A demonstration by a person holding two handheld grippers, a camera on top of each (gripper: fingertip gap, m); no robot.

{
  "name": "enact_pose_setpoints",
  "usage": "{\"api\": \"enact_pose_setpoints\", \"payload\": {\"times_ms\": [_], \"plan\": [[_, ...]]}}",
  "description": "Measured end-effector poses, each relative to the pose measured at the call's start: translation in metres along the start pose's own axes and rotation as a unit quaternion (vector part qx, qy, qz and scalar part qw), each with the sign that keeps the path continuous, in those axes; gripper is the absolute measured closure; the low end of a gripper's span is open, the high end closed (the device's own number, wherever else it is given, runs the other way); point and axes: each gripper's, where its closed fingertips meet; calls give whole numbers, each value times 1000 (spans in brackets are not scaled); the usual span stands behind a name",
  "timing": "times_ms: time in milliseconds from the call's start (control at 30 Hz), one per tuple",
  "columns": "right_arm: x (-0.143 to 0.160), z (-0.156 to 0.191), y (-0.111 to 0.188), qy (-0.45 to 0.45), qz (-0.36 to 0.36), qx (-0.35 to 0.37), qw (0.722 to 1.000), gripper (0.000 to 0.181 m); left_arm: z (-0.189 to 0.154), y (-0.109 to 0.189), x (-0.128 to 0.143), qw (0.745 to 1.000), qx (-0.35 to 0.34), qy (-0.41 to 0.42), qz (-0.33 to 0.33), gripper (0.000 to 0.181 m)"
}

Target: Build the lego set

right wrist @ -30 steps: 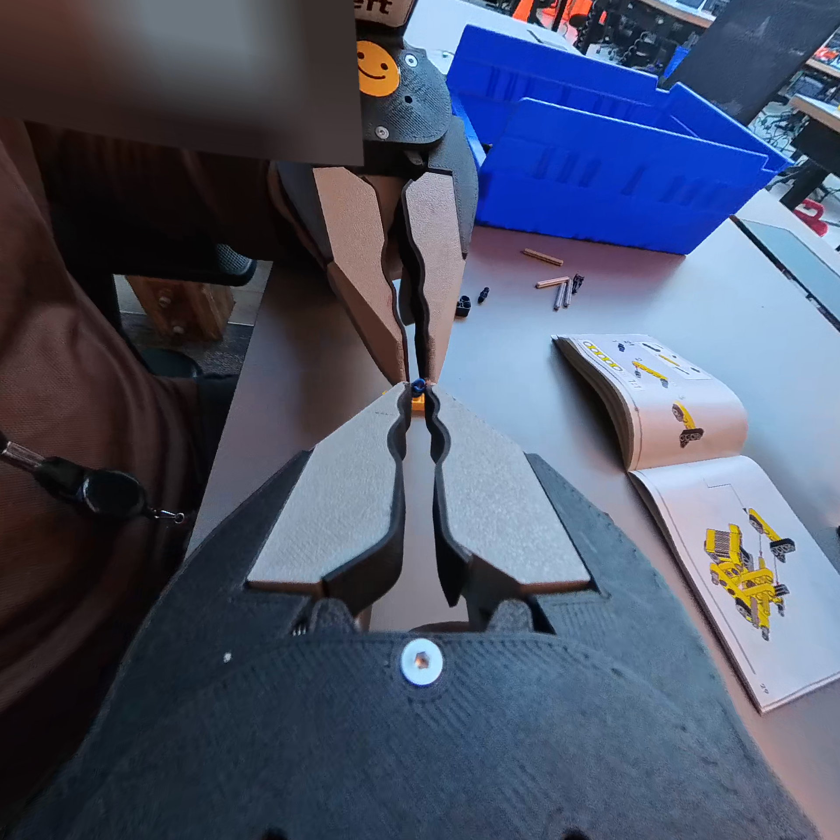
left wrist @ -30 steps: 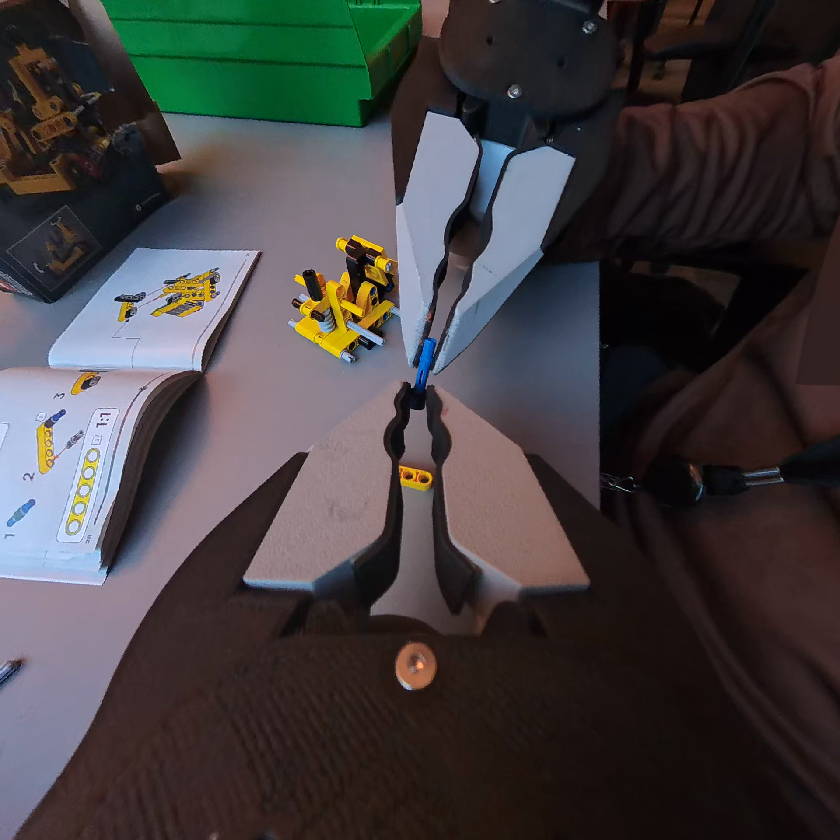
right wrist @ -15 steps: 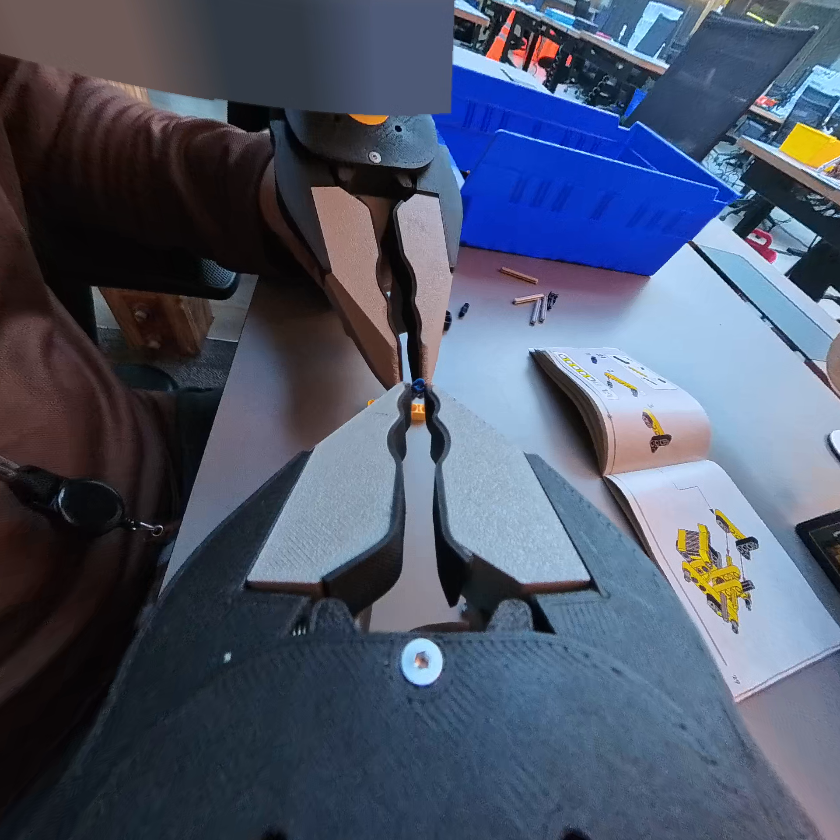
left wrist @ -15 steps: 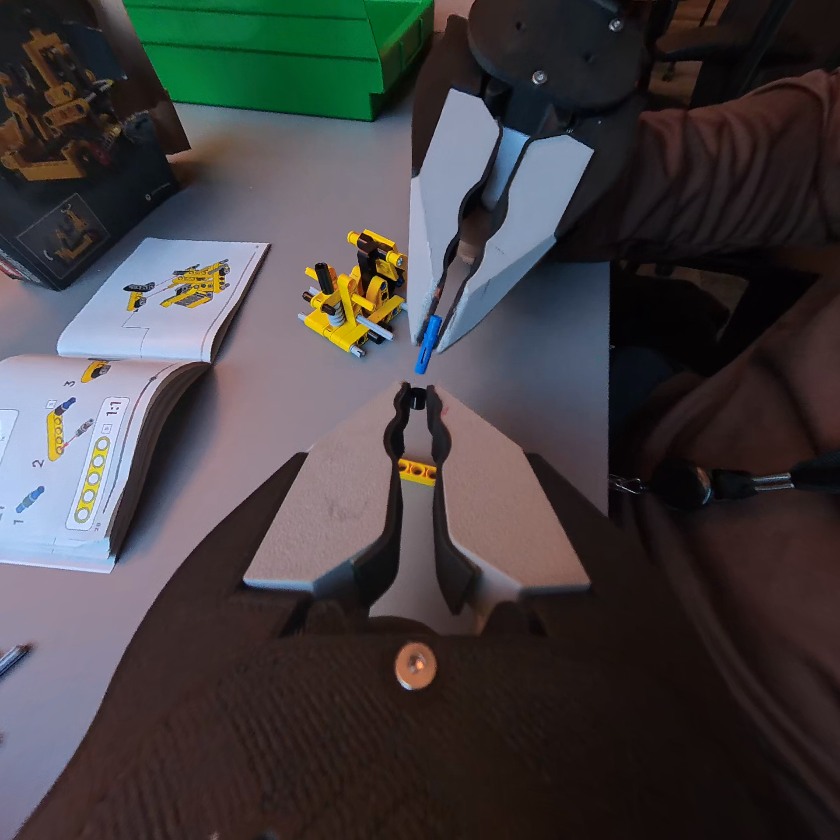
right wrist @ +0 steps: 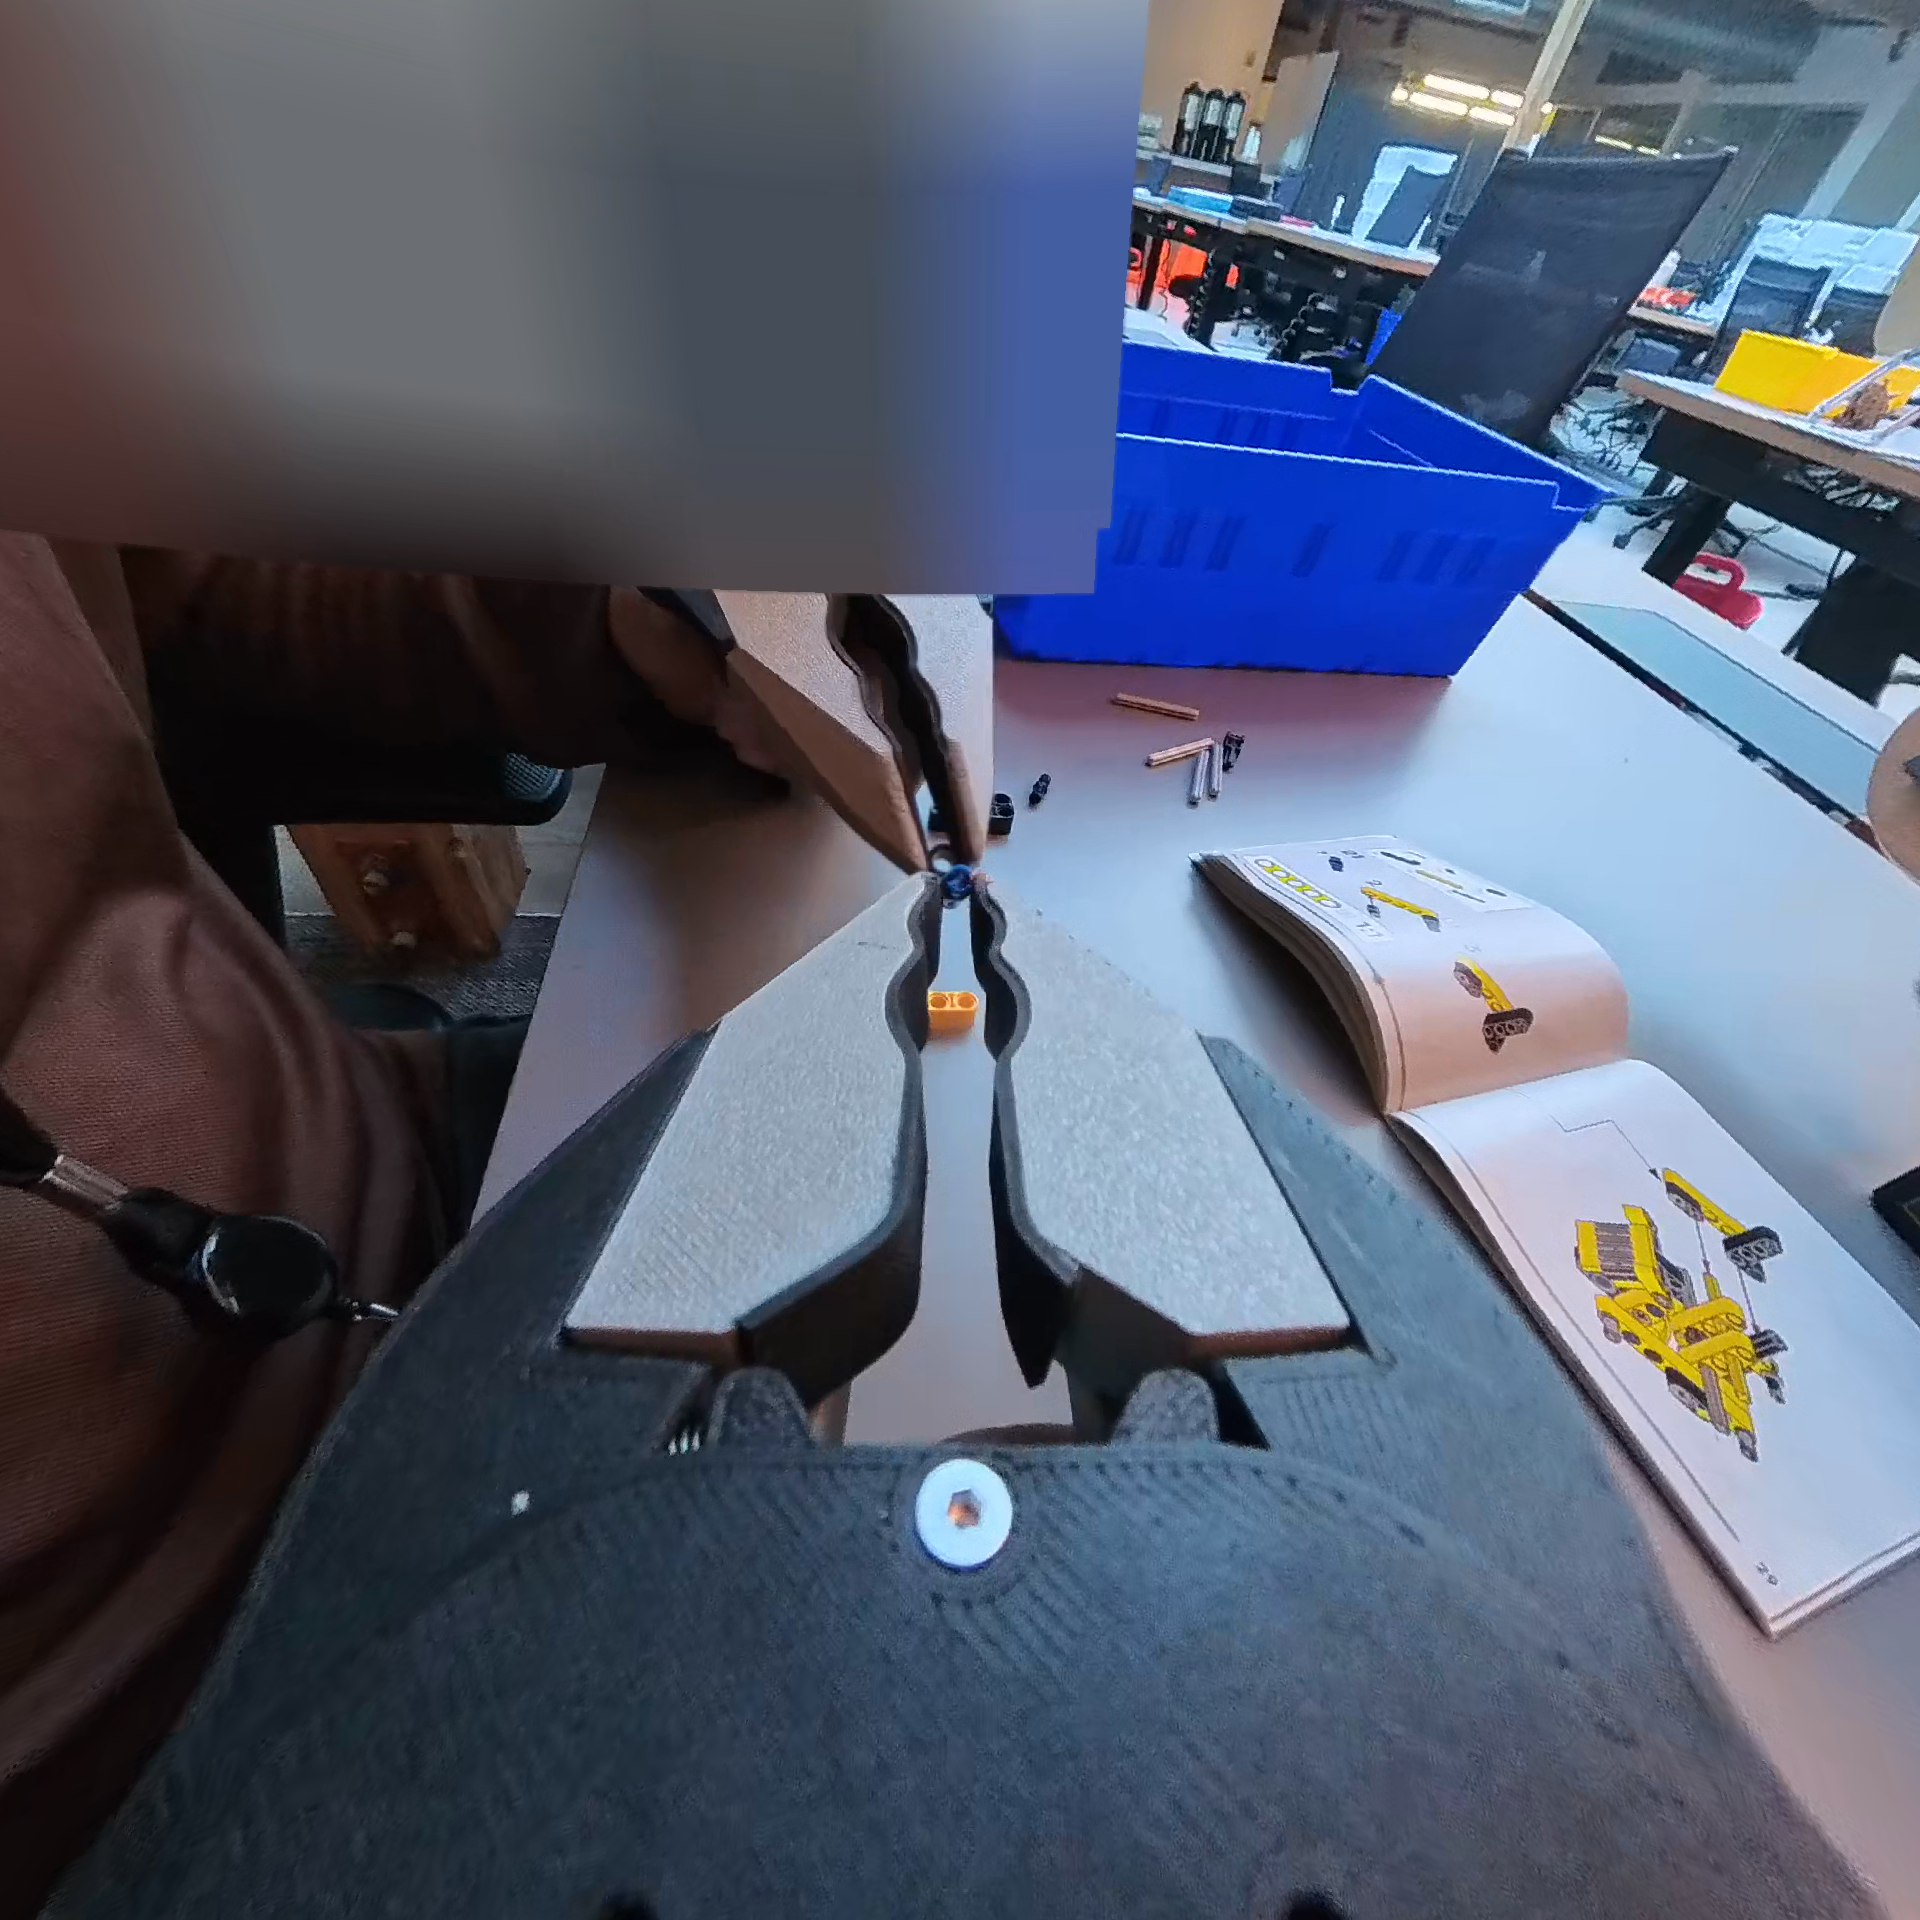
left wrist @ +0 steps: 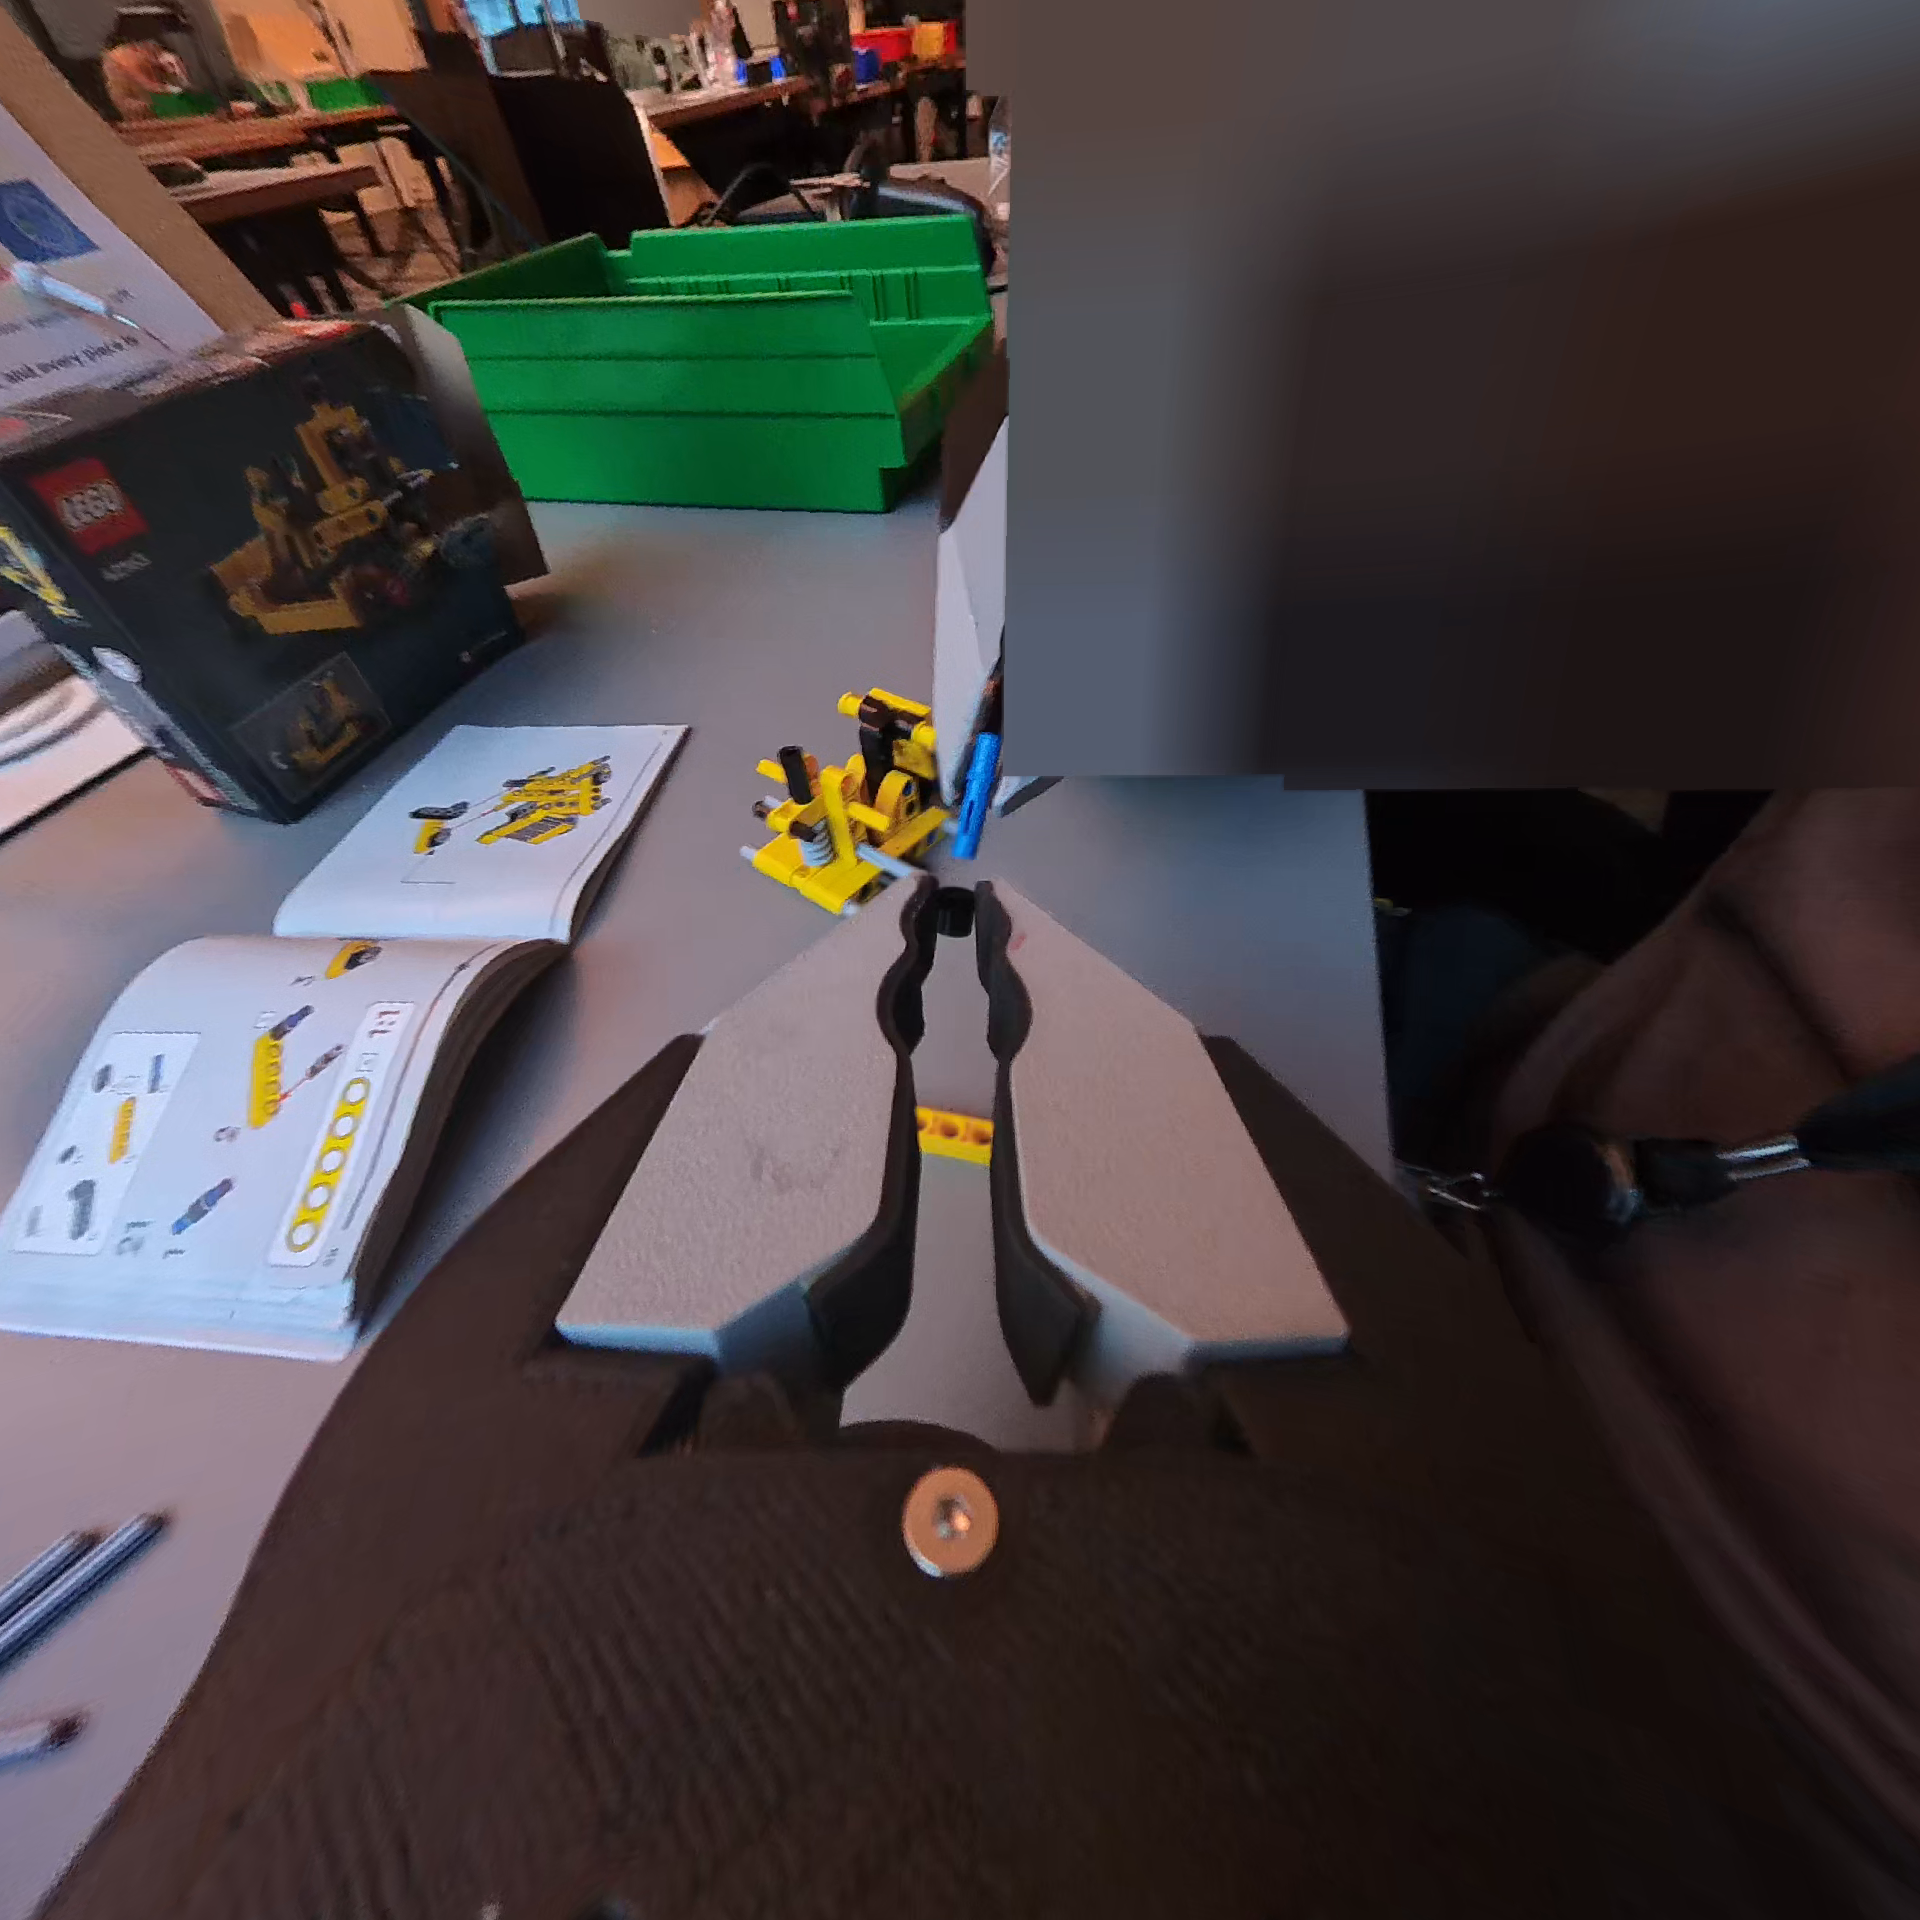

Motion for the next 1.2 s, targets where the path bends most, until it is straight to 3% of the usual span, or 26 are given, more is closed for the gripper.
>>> {"api": "enact_pose_setpoints", "payload": {"times_ms": [133, 367, 700, 867, 967, 1200], "plan": [[5, 1, 2, -10, 15, -8, 1000, 180, 15, 4, 12, 998, -40, -33, 37, 177], [52, 13, 3, 51, 169, -32, 984, 179, 8, 1, 19, 998, -9, -32, 60, 177], [83, 23, 22, 49, 257, -39, 964, 179, 7, 0, 20, 997, -10, -36, 64, 177], [84, 24, 31, 51, 271, -24, 961, 176, 6, 0, 21, 997, -9, -38, 69, 177], [84, 26, 36, 41, 279, -26, 959, 164, 5, -1, 22, 997, -3, -39, 73, 177], [87, 20, 37, 27, 288, -2, 957, 169, 0, -4, 28, 994, 3, -54, 94, 177]]}}
Point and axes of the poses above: each gripper's, where its closed fingertips meet, y back along the fingers, x out of its underside, z = x × y across the jaws, and after that the axes turned 5 degrees about y, right-handed
